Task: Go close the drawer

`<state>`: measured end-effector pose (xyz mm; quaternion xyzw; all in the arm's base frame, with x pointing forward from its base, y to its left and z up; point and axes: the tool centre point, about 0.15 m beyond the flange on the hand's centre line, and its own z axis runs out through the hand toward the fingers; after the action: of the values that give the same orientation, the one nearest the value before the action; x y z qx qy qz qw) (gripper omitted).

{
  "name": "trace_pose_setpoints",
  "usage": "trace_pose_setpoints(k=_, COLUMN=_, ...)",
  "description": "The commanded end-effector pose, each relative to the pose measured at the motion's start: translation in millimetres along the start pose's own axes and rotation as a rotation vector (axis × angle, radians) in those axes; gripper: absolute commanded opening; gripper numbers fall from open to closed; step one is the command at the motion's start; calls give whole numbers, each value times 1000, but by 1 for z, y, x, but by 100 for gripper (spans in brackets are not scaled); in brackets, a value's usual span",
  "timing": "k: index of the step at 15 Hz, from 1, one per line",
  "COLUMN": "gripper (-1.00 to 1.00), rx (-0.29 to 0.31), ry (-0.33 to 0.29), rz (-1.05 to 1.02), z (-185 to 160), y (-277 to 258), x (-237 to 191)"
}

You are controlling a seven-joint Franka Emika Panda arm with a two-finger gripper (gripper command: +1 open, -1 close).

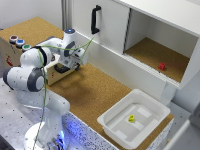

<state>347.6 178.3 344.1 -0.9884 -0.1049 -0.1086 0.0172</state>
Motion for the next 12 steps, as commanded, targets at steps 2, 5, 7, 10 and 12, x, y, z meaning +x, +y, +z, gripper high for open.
trace_pose_setpoints(k=2, gripper=-100, rx=27, ry=-43, rz=-76, z=16, y=-64, x=35)
trace_pose_setpoints(k=5, gripper=-100, rx=67, ry=-33, rz=-149, z=17, y=-91, x=48)
trace_pose_setpoints(k=7, gripper=-100, rx=84, ry=-11, rz=-199, z=9, y=-109, x=55)
trace_pose_setpoints(k=10, gripper=-100, rx=70, ry=14, rz=-203, z=2, y=-111, x=54)
trace_pose_setpoints(k=12, gripper=-100, rx=47, ry=-1, rz=-144, z=3, y=-90, x=45)
